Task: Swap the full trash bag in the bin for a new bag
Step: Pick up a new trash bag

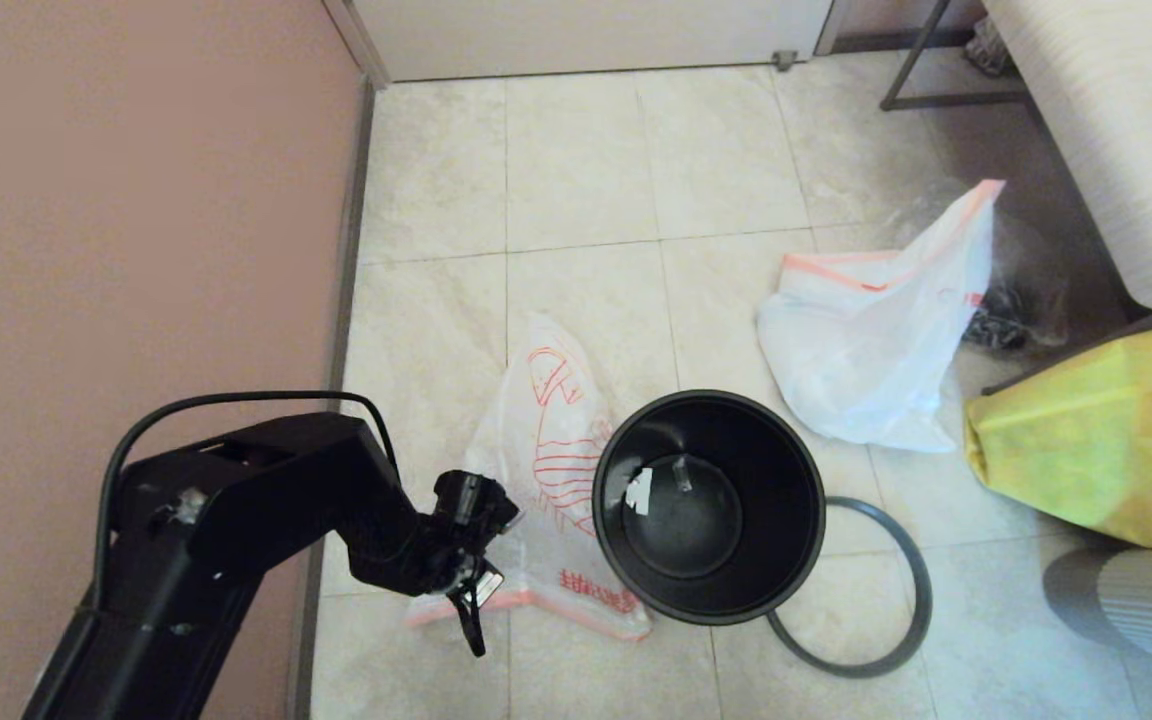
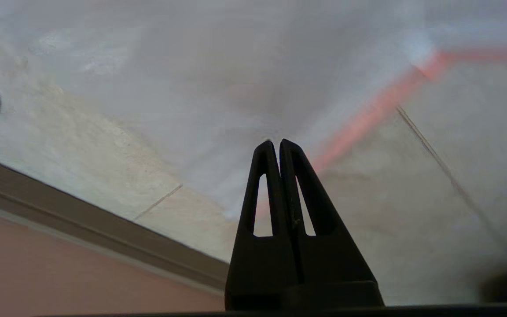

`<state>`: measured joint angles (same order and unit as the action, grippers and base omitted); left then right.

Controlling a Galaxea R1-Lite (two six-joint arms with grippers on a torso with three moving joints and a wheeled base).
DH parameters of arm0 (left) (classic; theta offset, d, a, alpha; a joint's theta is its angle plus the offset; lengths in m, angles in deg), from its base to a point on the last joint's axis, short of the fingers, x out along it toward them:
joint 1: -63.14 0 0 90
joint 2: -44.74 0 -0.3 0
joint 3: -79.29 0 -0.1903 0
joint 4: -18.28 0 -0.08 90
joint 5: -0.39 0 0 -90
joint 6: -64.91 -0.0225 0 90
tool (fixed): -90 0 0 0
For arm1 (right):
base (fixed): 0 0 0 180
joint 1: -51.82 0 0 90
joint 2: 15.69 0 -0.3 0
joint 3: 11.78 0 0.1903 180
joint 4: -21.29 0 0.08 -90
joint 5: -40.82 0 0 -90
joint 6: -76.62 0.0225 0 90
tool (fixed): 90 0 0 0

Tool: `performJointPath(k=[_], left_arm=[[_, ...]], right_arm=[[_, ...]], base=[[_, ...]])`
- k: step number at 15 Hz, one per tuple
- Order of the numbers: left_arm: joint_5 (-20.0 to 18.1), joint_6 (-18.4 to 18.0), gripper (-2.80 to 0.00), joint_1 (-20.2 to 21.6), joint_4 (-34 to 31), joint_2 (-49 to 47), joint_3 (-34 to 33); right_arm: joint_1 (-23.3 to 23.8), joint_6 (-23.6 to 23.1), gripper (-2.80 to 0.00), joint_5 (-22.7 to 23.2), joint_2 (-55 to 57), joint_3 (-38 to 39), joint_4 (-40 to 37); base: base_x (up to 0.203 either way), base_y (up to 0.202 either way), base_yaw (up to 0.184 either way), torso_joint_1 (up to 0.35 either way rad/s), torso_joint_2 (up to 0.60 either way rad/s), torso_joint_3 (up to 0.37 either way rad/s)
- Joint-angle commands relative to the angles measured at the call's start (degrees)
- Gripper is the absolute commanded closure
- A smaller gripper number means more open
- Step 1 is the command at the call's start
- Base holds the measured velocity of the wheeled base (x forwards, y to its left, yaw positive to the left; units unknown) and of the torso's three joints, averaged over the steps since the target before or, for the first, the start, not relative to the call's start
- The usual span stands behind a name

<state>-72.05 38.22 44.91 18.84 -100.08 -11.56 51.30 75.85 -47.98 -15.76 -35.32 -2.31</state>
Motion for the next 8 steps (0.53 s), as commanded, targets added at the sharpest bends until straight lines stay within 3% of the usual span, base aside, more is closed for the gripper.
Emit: performJointPath(k=[1, 2, 3, 5, 7, 8], left_arm=[[-3.3, 2.4, 0.00, 0.5, 0.0, 1.0, -0.9], [-5.1, 3.3, 0.00, 0.5, 0.2, 1.6, -1.6], [-6.6, 4.5, -2.80, 0.2, 1.4, 2.2, -1.7], [-6.9, 8.3, -2.80, -1.2, 3.3, 1.6, -1.4], [-4.1, 9.7, -2.80, -1.2, 9.1, 0.5, -1.2], [-3.8, 12.1, -2.80, -1.1, 11.5, 0.8, -2.1]], right_arm=[[0.0, 0.0, 0.00, 0.0, 0.0, 0.0, 0.0], [0.0, 0.0, 0.00, 0.0, 0.0, 0.0, 0.0], [0.0, 0.0, 0.00, 0.0, 0.0, 0.0, 0.0], [0.0, 0.0, 0.00, 0.0, 0.0, 0.0, 0.0], [0.0, 0.0, 0.00, 0.0, 0.0, 0.0, 0.0], [0.0, 0.0, 0.00, 0.0, 0.0, 0.0, 0.0]], base=[[0.000, 0.000, 0.000, 0.000, 0.00, 0.000], [0.000, 0.000, 0.000, 0.000, 0.00, 0.000], [0.000, 0.000, 0.000, 0.000, 0.00, 0.000], [0.000, 0.000, 0.000, 0.000, 0.00, 0.000], [0.000, 0.000, 0.000, 0.000, 0.00, 0.000], [0.000, 0.000, 0.000, 0.000, 0.00, 0.000]])
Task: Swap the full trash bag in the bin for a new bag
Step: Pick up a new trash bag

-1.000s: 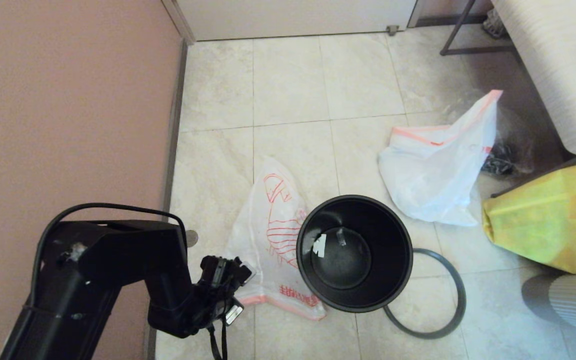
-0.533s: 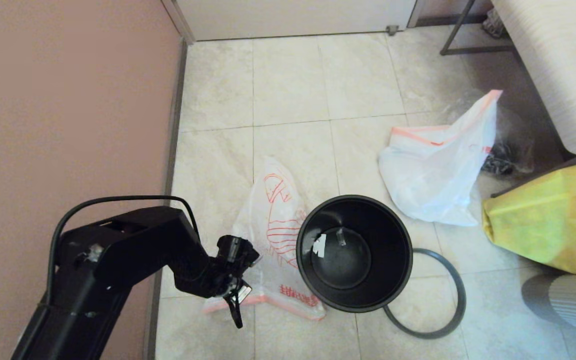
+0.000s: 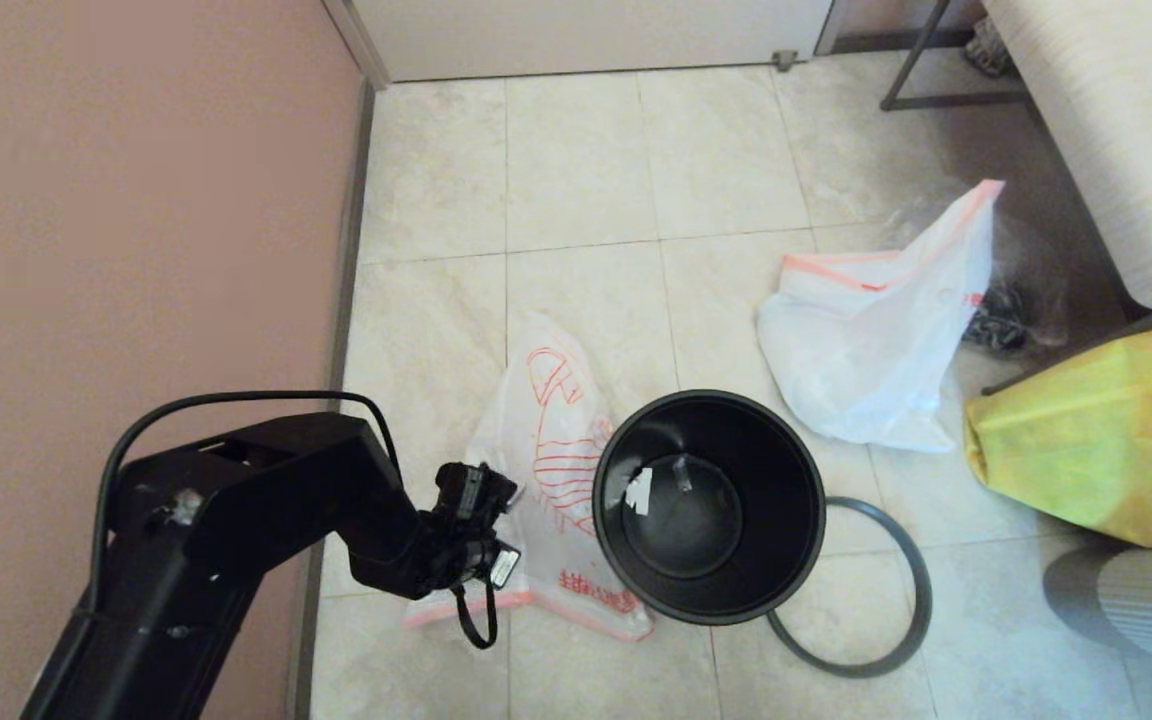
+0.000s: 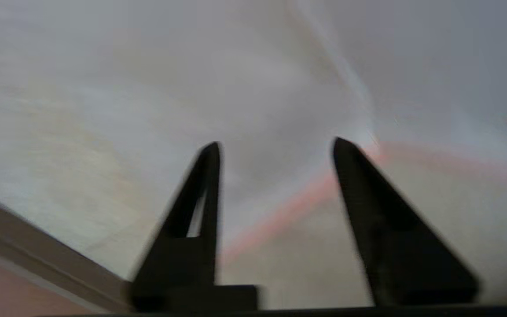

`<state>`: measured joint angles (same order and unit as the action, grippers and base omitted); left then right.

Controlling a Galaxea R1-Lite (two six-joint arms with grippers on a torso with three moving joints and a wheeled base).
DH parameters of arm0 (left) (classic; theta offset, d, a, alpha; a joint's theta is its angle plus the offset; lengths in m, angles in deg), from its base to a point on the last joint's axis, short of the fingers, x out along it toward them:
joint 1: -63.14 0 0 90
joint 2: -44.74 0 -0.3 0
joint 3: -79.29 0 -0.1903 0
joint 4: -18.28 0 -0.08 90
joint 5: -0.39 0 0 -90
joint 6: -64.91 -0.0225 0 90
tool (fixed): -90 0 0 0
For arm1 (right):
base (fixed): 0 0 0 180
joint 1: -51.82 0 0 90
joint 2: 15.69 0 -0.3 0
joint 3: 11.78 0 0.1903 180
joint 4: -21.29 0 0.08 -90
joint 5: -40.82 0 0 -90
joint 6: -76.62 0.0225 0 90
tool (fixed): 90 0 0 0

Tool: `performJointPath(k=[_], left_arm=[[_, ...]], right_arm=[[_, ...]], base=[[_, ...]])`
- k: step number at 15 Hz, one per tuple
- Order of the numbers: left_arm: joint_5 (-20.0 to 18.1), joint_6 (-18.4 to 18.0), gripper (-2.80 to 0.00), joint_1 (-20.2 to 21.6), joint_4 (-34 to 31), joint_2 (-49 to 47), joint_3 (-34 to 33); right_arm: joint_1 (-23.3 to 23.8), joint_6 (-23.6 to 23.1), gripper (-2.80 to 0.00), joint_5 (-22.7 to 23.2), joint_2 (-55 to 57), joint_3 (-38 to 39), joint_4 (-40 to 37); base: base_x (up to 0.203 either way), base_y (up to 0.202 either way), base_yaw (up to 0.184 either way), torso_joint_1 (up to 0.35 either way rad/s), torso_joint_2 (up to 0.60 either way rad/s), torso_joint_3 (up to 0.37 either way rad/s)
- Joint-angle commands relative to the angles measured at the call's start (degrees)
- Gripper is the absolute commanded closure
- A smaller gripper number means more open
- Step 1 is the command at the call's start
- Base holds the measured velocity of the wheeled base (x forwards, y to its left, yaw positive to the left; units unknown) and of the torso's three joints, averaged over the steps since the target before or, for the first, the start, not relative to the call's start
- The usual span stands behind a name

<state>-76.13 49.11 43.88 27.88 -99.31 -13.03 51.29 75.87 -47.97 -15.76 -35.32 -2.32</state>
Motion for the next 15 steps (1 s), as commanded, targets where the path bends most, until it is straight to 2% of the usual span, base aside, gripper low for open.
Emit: performJointPath(k=[1, 4, 7, 9, 11, 15], left_arm=[[0.4, 4.3, -2.80, -0.2, 3.3, 0.3, -1.3], [0.7, 10.1, -2.80, 1.4, 4.6, 2.2, -2.7], [0.3, 11.0, -2.80, 3.0, 4.7, 1.4, -3.0], [-2.4, 14.8, -2.80, 3.7, 4.6, 1.1, -3.0], [-4.3, 16.9, -2.80, 4.8, 4.6, 0.4, -2.8], [-4.3, 17.3, -2.80, 8.0, 4.8, -0.1, -2.2]], right_arm=[[0.0, 0.0, 0.00, 0.0, 0.0, 0.0, 0.0], [0.0, 0.0, 0.00, 0.0, 0.0, 0.0, 0.0], [0.0, 0.0, 0.00, 0.0, 0.0, 0.0, 0.0], [0.0, 0.0, 0.00, 0.0, 0.0, 0.0, 0.0], [0.0, 0.0, 0.00, 0.0, 0.0, 0.0, 0.0], [0.0, 0.0, 0.00, 0.0, 0.0, 0.0, 0.0]], base=[[0.000, 0.000, 0.000, 0.000, 0.00, 0.000], [0.000, 0.000, 0.000, 0.000, 0.00, 0.000], [0.000, 0.000, 0.000, 0.000, 0.00, 0.000], [0.000, 0.000, 0.000, 0.000, 0.00, 0.000], [0.000, 0.000, 0.000, 0.000, 0.00, 0.000], [0.000, 0.000, 0.000, 0.000, 0.00, 0.000]])
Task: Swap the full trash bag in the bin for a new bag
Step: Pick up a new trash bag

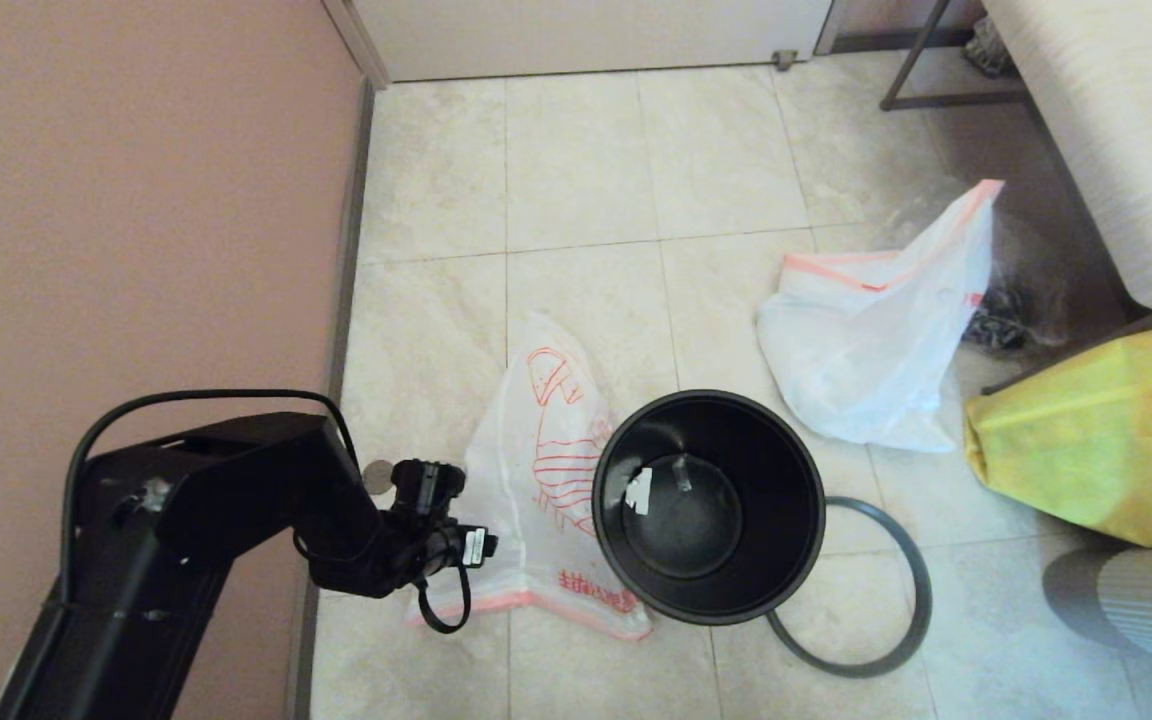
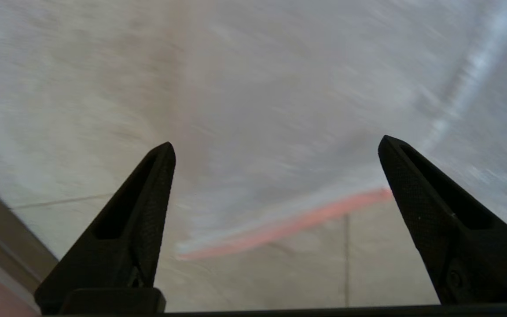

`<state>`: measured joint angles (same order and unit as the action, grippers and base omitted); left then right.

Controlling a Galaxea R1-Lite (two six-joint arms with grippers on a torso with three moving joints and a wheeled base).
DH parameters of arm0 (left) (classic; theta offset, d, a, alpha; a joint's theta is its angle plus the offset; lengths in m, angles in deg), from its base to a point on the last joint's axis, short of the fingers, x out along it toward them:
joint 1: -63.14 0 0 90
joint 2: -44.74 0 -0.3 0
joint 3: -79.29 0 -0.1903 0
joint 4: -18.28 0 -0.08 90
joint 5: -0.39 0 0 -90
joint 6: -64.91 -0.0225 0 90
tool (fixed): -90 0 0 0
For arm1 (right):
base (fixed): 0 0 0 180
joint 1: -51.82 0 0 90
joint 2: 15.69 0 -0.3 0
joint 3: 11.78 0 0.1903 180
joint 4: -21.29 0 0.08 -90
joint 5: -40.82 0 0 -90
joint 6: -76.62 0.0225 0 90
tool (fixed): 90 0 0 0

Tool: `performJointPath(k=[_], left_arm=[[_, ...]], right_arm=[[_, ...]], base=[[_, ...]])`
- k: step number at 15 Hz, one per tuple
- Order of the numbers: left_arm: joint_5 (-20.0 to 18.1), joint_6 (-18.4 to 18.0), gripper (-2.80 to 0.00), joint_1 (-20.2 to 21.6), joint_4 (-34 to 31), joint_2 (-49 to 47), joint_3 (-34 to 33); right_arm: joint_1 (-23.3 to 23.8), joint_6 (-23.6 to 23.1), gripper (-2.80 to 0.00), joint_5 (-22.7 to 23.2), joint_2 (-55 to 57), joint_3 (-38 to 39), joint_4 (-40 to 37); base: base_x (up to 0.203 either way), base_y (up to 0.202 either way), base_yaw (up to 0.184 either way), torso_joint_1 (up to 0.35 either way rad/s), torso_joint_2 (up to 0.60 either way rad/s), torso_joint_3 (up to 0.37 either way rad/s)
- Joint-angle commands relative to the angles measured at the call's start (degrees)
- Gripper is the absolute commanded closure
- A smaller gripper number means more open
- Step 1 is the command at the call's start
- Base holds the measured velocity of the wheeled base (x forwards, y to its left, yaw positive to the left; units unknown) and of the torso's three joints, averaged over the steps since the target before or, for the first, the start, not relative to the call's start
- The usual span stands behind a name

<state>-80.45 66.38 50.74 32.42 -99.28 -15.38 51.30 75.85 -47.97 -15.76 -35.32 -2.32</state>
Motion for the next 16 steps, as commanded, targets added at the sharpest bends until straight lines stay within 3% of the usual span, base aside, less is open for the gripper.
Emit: performJointPath(k=[1, 7, 9, 12, 13, 16], left_arm=[[0.1, -0.1, -2.80, 1.4, 0.4, -0.3, 0.1], [-1.4, -1.1, -2.80, 1.6, 0.3, -8.0, 8.5], [-2.4, -3.1, -2.80, 1.5, 0.0, -10.3, 11.7], [-3.4, -6.0, -2.80, 1.1, 0.3, -10.2, 10.7], [-4.8, -6.0, 0.00, 1.1, 0.3, -9.7, 10.3], [-11.9, -6.0, 0.00, 1.3, 0.2, -5.9, 6.0]], right_arm=[[0.0, 0.0, 0.00, 0.0, 0.0, 0.0, 0.0], [0.0, 0.0, 0.00, 0.0, 0.0, 0.0, 0.0], [0.0, 0.0, 0.00, 0.0, 0.0, 0.0, 0.1], [0.0, 0.0, 0.00, 0.0, 0.0, 0.0, 0.0], [0.0, 0.0, 0.00, 0.0, 0.0, 0.0, 0.0], [0.0, 0.0, 0.00, 0.0, 0.0, 0.0, 0.0]], base=[[0.000, 0.000, 0.000, 0.000, 0.00, 0.000], [0.000, 0.000, 0.000, 0.000, 0.00, 0.000], [0.000, 0.000, 0.000, 0.000, 0.00, 0.000], [0.000, 0.000, 0.000, 0.000, 0.00, 0.000], [0.000, 0.000, 0.000, 0.000, 0.00, 0.000], [0.000, 0.000, 0.000, 0.000, 0.00, 0.000]])
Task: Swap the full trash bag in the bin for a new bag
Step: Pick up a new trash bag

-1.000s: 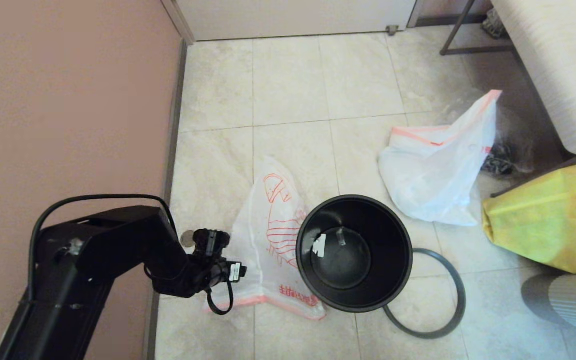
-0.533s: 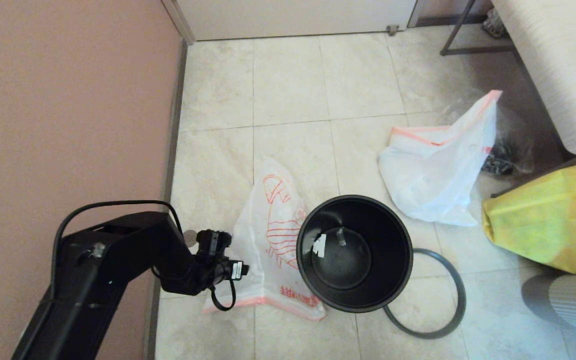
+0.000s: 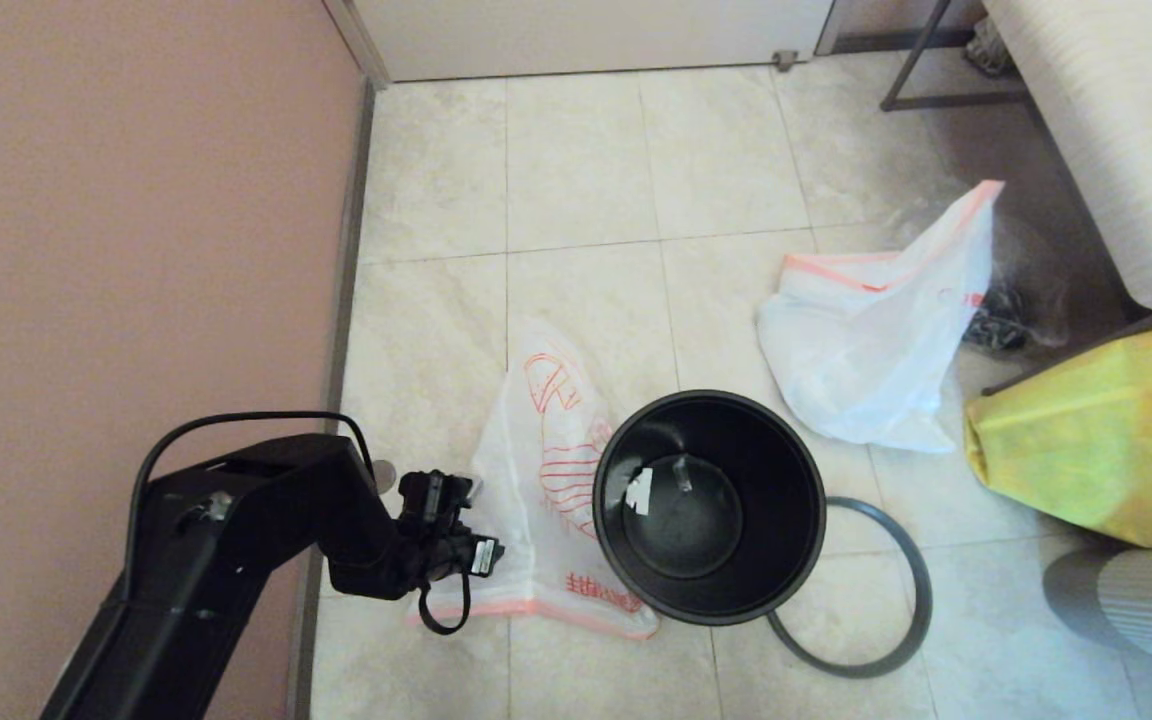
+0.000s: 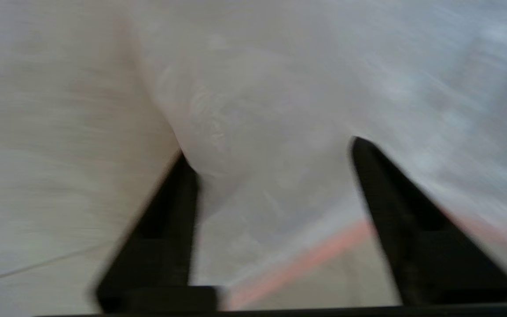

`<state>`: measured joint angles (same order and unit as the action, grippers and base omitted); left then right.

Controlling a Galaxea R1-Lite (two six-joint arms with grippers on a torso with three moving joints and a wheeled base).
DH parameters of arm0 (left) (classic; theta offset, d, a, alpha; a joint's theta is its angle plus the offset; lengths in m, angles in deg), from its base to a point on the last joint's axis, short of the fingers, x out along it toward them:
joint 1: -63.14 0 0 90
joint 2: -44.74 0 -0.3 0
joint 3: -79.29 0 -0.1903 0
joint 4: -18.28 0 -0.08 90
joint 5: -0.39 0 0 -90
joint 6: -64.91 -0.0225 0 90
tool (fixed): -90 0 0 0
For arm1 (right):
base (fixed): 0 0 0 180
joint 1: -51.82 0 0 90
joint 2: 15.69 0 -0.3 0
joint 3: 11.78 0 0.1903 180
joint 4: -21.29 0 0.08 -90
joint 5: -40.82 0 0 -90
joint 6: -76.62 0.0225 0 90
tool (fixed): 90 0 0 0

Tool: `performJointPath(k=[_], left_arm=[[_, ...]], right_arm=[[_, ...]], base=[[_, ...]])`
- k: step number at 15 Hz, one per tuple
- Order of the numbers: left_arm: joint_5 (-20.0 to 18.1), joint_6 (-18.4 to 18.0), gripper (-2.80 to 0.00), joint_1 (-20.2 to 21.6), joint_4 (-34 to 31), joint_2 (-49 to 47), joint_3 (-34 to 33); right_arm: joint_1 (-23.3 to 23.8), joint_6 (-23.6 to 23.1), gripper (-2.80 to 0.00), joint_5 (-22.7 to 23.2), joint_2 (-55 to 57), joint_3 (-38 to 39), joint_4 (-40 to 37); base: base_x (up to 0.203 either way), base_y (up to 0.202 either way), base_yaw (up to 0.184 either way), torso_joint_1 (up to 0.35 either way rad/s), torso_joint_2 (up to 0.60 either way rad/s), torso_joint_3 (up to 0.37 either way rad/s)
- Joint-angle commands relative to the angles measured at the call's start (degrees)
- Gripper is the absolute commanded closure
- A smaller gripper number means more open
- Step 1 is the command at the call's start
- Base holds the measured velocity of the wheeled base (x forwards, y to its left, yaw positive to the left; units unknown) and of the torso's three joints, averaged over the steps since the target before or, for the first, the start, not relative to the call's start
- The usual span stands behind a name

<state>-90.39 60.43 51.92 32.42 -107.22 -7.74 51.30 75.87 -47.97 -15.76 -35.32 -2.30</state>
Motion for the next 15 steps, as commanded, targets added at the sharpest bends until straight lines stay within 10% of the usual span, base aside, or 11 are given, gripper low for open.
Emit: performJointPath(k=[1, 12, 15], left_arm=[[-3.4, 0.0, 0.00, 0.1, 0.1, 2.8, -2.5], [-12.2, 1.1, 0.00, -0.4, -4.9, 13.9, -11.8], [-15.7, 3.9, 0.00, -3.5, -14.7, 20.2, -14.2]], right_arm=[[0.0, 0.0, 0.00, 0.0, 0.0, 0.0, 0.0], [0.0, 0.0, 0.00, 0.0, 0.0, 0.0, 0.0], [0.0, 0.0, 0.00, 0.0, 0.0, 0.0, 0.0]], base=[[0.000, 0.000, 0.000, 0.000, 0.00, 0.000], [0.000, 0.000, 0.000, 0.000, 0.00, 0.000], [0.000, 0.000, 0.000, 0.000, 0.00, 0.000]])
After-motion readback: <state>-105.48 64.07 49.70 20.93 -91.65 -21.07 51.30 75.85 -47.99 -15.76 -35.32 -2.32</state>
